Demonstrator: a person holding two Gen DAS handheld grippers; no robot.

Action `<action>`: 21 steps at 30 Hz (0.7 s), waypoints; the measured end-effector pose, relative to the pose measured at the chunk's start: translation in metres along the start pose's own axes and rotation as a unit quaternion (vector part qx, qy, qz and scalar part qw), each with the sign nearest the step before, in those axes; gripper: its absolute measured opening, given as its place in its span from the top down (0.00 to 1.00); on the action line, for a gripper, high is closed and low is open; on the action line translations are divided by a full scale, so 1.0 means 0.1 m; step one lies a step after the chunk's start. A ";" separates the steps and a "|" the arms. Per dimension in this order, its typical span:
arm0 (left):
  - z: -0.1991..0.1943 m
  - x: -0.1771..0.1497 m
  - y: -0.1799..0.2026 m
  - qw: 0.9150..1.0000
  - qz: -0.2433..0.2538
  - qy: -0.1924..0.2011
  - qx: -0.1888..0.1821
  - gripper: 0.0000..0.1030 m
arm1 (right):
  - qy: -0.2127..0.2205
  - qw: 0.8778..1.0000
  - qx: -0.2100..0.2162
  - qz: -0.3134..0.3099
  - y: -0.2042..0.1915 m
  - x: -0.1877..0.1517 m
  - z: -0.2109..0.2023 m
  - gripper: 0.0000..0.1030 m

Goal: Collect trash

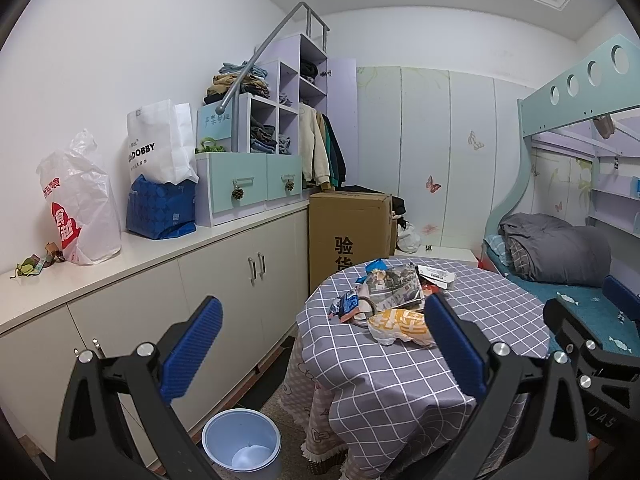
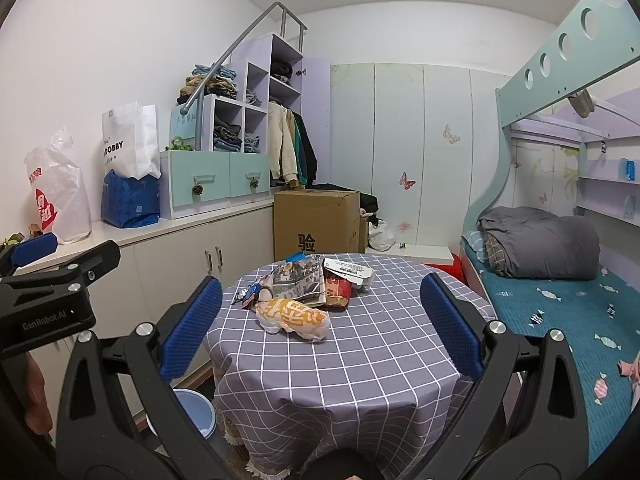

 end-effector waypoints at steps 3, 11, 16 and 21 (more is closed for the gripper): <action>-0.02 0.02 -0.01 1.000 0.000 0.000 0.000 0.04 | 0.000 1.000 0.000 -0.002 -0.04 -0.04 0.02 0.06; 0.00 0.01 0.00 1.000 0.002 -0.001 0.000 0.04 | -0.002 1.000 0.002 -0.002 -0.04 -0.06 0.03 0.06; 0.02 0.01 0.08 1.000 0.004 -0.002 -0.002 0.04 | -0.002 1.000 0.002 -0.002 -0.04 -0.07 0.02 0.06; 0.03 0.00 0.11 1.000 0.005 -0.003 -0.003 0.04 | -0.003 1.000 0.002 -0.002 -0.03 -0.09 0.02 0.06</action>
Point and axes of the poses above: each gripper's, at about its wrist camera, not at the fingertips, and z roughly the way its jaws point, y to its right, x to its top, the point moved 2 cm from there along z, roughly the way its jaws point, and after that the axes turned 15 degrees about -x, right-handed, at the moved point
